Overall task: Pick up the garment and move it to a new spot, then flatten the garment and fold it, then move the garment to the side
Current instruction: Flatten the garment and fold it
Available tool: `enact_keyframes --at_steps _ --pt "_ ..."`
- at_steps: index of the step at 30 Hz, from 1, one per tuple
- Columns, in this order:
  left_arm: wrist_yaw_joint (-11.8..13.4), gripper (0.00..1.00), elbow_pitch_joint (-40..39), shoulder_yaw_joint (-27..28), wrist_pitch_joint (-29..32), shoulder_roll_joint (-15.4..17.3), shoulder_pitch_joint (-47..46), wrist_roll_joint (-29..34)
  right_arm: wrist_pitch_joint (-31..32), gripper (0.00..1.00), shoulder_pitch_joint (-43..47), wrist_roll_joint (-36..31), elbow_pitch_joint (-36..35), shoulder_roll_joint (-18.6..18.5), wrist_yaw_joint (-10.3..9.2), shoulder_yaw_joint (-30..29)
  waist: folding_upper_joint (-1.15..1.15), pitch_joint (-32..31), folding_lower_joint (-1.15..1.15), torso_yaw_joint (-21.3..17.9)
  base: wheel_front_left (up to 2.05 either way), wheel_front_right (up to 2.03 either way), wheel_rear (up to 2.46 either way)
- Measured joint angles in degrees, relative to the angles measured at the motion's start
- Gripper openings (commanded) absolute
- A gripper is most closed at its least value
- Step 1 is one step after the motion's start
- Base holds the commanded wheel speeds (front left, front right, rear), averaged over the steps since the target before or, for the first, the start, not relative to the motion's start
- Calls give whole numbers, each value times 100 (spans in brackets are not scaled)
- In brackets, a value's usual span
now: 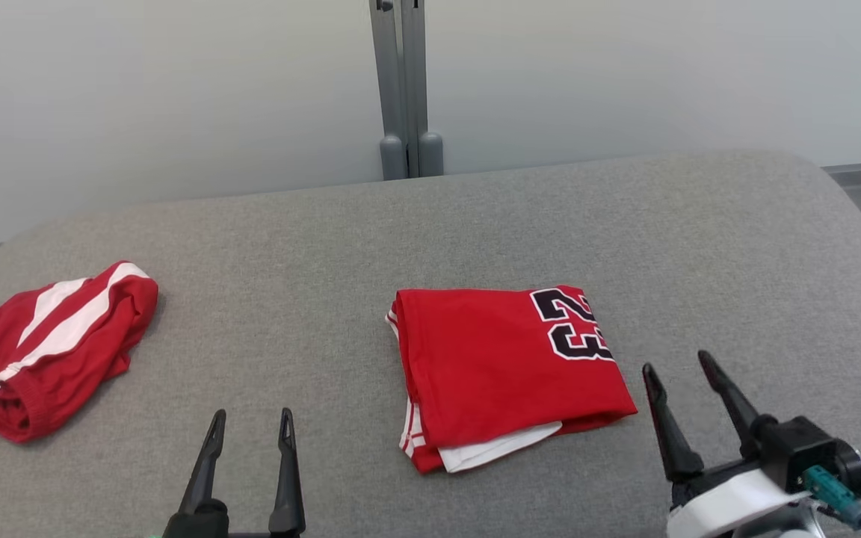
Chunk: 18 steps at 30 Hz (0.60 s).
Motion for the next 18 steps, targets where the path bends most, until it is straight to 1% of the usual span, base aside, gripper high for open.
enact_keyframes --at_steps 8,18 --pt "-59 100 -69 98 1 1 320 18 0 100 400 7 56 126 2 2 0 -214 0 -11 0 0 0" --pt "-108 100 -81 90 0 1 351 124 0 100 422 -48 119 216 2 -215 0 -217 0 61 0 0 0"
